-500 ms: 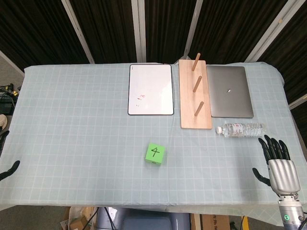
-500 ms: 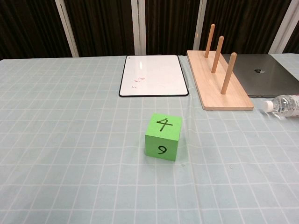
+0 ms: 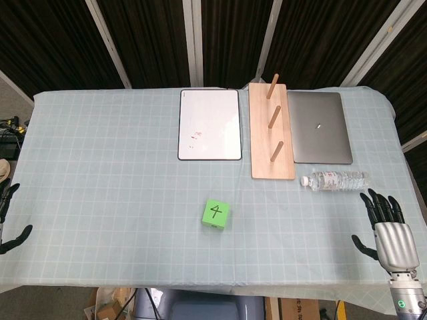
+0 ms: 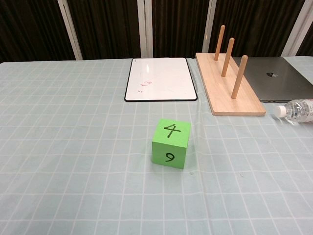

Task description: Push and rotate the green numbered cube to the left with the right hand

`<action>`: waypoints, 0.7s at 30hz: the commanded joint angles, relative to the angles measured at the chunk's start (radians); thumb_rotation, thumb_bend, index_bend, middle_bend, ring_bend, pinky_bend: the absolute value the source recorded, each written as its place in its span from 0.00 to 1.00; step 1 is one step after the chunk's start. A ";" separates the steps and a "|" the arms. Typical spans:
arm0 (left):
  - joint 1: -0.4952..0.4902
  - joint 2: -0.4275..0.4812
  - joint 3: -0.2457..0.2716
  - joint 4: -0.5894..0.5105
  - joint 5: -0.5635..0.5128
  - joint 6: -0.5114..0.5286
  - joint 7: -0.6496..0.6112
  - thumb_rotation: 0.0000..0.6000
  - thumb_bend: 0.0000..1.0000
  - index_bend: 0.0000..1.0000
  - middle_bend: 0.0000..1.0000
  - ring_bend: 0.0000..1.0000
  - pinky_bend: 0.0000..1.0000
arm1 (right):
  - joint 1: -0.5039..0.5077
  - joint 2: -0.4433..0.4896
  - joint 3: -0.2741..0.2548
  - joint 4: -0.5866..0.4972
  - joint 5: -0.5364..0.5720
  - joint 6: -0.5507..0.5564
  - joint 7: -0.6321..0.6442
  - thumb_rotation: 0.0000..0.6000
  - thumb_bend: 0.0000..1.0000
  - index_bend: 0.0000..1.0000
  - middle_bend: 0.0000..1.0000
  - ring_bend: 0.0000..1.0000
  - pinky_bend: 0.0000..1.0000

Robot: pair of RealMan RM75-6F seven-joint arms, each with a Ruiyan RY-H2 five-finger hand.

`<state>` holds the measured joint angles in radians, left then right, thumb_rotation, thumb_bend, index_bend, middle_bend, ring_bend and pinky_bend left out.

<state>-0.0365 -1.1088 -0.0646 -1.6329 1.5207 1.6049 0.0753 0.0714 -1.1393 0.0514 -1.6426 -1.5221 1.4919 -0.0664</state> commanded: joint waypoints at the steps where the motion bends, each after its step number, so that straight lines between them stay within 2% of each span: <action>1: -0.004 -0.003 -0.003 0.004 -0.015 -0.014 0.003 1.00 0.31 0.11 0.02 0.00 0.00 | 0.000 0.012 -0.007 -0.009 -0.004 -0.009 0.015 1.00 0.27 0.00 0.05 0.10 0.00; 8: 0.000 0.011 -0.007 0.000 -0.022 -0.011 -0.025 1.00 0.31 0.11 0.02 0.00 0.00 | 0.007 0.011 -0.020 -0.011 -0.035 -0.016 -0.002 1.00 0.27 0.00 0.06 0.10 0.00; 11: 0.003 0.016 -0.020 0.002 -0.042 -0.007 -0.041 1.00 0.31 0.11 0.02 0.00 0.00 | 0.019 0.011 -0.013 -0.019 -0.031 -0.030 0.001 1.00 0.27 0.03 0.10 0.15 0.03; 13: 0.005 0.017 -0.023 0.002 -0.048 -0.005 -0.047 1.00 0.31 0.11 0.02 0.00 0.00 | 0.030 0.019 -0.011 -0.027 -0.035 -0.044 -0.015 1.00 0.27 0.06 0.17 0.24 0.11; 18: 0.008 0.022 -0.025 -0.001 -0.054 -0.005 -0.057 1.00 0.31 0.11 0.02 0.00 0.00 | 0.102 0.082 0.002 -0.112 -0.026 -0.159 -0.081 1.00 0.27 0.14 0.44 0.54 0.44; 21: 0.008 0.023 -0.024 -0.002 -0.051 -0.005 -0.060 1.00 0.31 0.11 0.02 0.00 0.00 | 0.168 0.131 0.017 -0.179 0.011 -0.274 -0.112 1.00 0.34 0.18 0.58 0.66 0.59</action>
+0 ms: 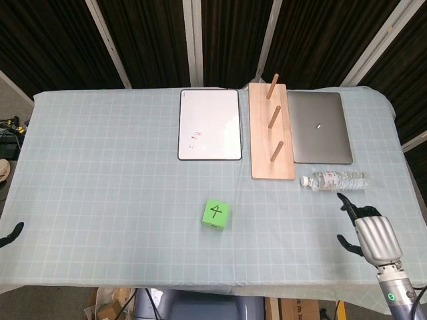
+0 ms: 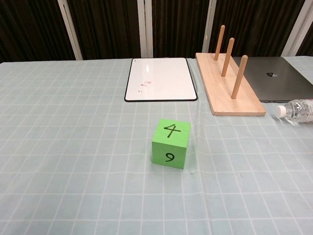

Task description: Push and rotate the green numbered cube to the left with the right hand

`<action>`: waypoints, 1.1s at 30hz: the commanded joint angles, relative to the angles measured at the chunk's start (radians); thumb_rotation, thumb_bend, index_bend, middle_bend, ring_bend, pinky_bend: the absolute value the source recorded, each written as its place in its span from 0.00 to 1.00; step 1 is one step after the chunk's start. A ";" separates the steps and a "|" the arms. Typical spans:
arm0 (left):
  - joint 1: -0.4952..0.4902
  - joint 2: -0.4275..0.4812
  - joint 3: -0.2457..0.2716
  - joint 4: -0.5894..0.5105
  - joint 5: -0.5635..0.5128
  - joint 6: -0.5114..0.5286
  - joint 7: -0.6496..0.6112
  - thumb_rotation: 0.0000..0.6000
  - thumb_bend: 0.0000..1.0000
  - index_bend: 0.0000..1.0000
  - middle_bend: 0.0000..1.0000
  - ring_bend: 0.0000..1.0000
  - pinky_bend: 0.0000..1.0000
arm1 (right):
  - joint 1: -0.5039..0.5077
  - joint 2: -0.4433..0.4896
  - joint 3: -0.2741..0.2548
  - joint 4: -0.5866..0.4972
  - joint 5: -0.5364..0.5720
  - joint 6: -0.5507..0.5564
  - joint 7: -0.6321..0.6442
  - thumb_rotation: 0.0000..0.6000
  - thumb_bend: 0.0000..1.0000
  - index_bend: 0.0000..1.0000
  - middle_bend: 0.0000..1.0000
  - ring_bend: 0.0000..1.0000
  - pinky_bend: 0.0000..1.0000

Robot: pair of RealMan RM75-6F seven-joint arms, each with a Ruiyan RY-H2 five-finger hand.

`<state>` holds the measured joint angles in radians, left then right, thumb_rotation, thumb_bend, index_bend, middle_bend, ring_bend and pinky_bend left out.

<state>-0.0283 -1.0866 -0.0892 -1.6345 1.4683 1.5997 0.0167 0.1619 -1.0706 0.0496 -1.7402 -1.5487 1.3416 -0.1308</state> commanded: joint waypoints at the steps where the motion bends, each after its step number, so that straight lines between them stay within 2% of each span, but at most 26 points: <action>1: 0.000 0.001 0.001 -0.001 0.003 -0.001 -0.003 1.00 0.31 0.11 0.02 0.00 0.00 | 0.101 0.079 0.024 -0.103 0.058 -0.169 -0.059 1.00 0.37 0.19 0.61 0.68 0.60; 4: 0.001 0.002 0.000 -0.001 -0.001 -0.002 -0.006 1.00 0.31 0.11 0.02 0.00 0.00 | 0.174 0.124 0.041 -0.159 0.133 -0.298 -0.119 1.00 0.51 0.20 0.70 0.75 0.63; 7: 0.001 0.002 -0.005 -0.002 -0.013 -0.005 -0.005 1.00 0.31 0.11 0.02 0.00 0.00 | 0.239 0.149 0.053 -0.205 0.219 -0.397 -0.222 1.00 0.69 0.23 0.79 0.82 0.69; 10: 0.000 0.002 -0.008 -0.004 -0.019 -0.008 -0.003 1.00 0.31 0.11 0.02 0.00 0.00 | 0.304 0.160 0.051 -0.251 0.335 -0.482 -0.344 1.00 0.78 0.23 0.83 0.85 0.69; 15: 0.002 0.003 -0.009 -0.005 -0.015 -0.002 -0.008 1.00 0.31 0.11 0.02 0.00 0.00 | 0.421 0.170 0.012 -0.328 0.541 -0.581 -0.542 1.00 0.81 0.23 0.83 0.85 0.69; 19: 0.005 0.004 -0.012 -0.002 -0.015 0.006 -0.018 1.00 0.31 0.11 0.02 0.00 0.00 | 0.518 0.150 -0.030 -0.407 0.698 -0.590 -0.667 1.00 0.81 0.22 0.83 0.85 0.69; 26: 0.004 0.007 -0.015 0.000 -0.023 -0.001 -0.026 1.00 0.31 0.11 0.02 0.00 0.00 | 0.670 0.081 -0.061 -0.483 0.911 -0.549 -0.747 1.00 0.82 0.22 0.83 0.85 0.69; 33: 0.003 0.008 -0.018 -0.002 -0.031 -0.008 -0.028 1.00 0.31 0.11 0.02 0.00 0.00 | 0.790 -0.002 -0.059 -0.482 1.040 -0.491 -0.762 1.00 0.82 0.22 0.83 0.85 0.69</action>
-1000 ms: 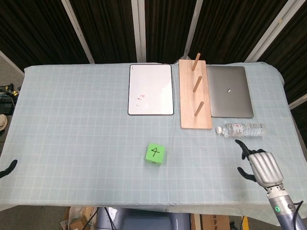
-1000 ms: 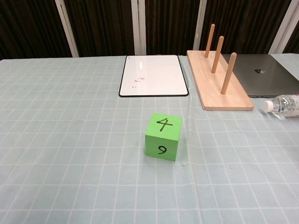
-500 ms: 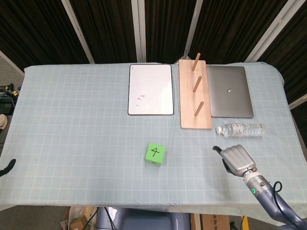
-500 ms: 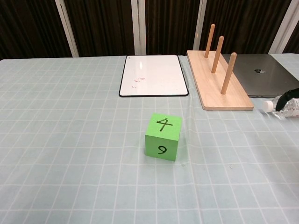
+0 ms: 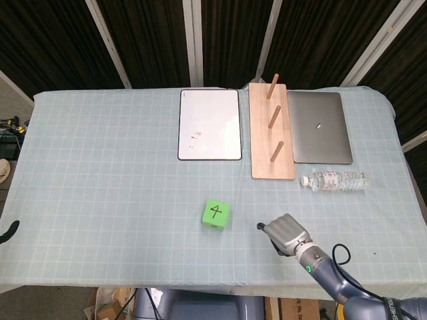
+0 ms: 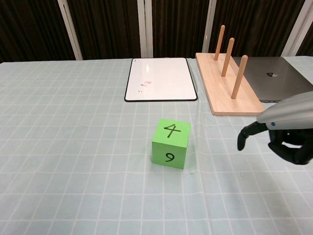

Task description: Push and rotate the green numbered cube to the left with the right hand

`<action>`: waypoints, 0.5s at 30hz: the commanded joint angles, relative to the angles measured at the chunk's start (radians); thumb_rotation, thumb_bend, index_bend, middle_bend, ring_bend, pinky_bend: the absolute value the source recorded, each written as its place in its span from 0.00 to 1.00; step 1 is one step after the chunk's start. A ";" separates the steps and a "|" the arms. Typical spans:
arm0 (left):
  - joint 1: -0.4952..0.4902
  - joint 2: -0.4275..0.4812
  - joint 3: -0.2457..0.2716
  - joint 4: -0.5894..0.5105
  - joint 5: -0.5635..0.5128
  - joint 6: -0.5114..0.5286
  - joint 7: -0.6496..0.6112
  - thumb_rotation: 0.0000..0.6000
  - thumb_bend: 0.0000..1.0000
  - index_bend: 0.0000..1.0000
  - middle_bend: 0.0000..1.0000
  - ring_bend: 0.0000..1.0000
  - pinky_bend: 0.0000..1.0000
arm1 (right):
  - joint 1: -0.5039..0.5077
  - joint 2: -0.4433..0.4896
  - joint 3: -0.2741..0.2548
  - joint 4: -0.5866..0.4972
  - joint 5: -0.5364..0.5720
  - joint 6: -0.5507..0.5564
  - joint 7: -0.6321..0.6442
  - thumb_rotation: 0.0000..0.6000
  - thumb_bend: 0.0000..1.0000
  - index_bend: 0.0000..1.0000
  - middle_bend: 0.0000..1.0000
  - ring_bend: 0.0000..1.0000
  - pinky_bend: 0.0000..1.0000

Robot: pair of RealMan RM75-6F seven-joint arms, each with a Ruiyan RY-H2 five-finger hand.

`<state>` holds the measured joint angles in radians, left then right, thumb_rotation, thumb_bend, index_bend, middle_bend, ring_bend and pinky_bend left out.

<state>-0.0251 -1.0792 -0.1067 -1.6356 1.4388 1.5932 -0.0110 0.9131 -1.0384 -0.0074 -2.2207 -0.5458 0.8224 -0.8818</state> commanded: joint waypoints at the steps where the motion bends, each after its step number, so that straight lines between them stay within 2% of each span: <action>1: -0.001 0.001 -0.001 -0.001 -0.003 -0.003 0.000 1.00 0.31 0.11 0.02 0.00 0.00 | 0.051 -0.046 -0.001 0.000 0.048 0.037 -0.011 1.00 0.82 0.22 0.83 0.85 0.69; 15: -0.004 0.009 -0.007 -0.009 -0.035 -0.029 0.001 1.00 0.31 0.11 0.02 0.00 0.00 | 0.179 -0.158 0.000 0.075 0.153 0.105 0.024 1.00 0.82 0.22 0.83 0.85 0.69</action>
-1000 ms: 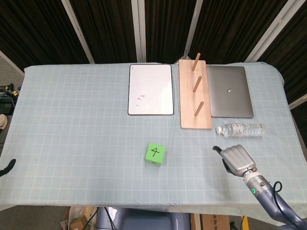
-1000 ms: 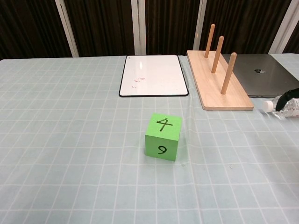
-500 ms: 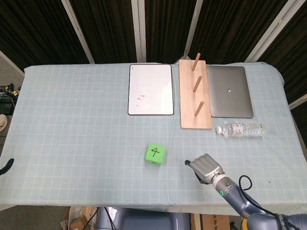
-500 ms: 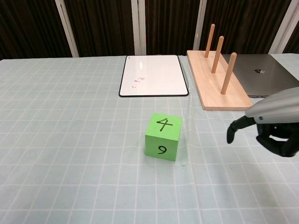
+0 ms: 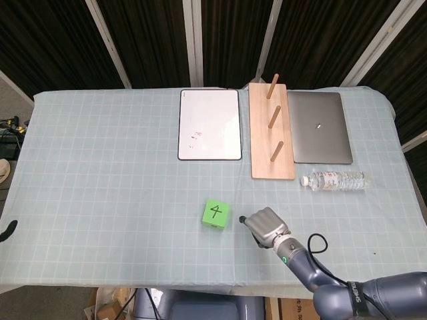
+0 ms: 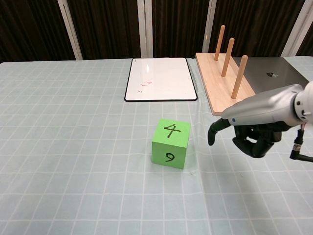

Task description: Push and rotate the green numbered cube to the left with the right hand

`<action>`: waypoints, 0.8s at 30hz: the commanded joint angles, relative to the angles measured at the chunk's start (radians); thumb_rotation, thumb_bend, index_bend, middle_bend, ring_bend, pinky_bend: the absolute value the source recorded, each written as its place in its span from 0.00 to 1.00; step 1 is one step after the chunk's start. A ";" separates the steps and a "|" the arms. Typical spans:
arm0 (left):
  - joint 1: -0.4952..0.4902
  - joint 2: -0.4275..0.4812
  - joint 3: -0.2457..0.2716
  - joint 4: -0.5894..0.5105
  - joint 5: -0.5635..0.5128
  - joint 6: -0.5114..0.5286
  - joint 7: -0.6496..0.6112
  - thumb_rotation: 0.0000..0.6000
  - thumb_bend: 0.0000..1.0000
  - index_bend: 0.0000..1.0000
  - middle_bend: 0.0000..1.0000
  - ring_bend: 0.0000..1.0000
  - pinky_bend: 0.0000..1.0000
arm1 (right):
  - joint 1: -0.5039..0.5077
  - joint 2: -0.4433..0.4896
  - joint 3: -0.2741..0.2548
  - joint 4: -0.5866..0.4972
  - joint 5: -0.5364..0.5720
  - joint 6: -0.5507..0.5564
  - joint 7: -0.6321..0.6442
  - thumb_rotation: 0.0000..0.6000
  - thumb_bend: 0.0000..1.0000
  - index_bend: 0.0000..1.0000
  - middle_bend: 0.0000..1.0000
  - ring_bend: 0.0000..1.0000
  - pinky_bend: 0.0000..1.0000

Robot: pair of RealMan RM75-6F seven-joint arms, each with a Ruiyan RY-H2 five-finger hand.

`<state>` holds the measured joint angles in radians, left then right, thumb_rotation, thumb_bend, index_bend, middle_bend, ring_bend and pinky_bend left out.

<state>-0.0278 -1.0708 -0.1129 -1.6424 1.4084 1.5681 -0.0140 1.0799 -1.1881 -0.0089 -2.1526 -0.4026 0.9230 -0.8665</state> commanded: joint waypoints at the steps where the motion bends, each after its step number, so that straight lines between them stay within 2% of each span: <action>1: -0.002 0.001 0.000 -0.004 -0.006 -0.006 0.007 1.00 0.31 0.11 0.02 0.00 0.00 | 0.017 -0.012 0.004 0.010 0.013 0.003 0.017 1.00 0.82 0.22 0.83 0.85 0.69; 9: -0.002 -0.002 -0.002 -0.008 -0.011 -0.006 0.016 1.00 0.31 0.11 0.02 0.00 0.00 | 0.056 -0.021 0.020 0.040 0.042 -0.037 0.082 1.00 0.82 0.22 0.83 0.85 0.69; 24: -0.003 0.002 -0.006 -0.011 -0.024 -0.014 0.012 1.00 0.31 0.11 0.02 0.00 0.00 | 0.113 -0.061 0.029 0.104 0.097 -0.030 0.147 1.00 0.82 0.22 0.83 0.85 0.69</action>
<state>-0.0306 -1.0688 -0.1190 -1.6538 1.3837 1.5539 -0.0014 1.1891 -1.2481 0.0189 -2.0517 -0.3091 0.8973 -0.7245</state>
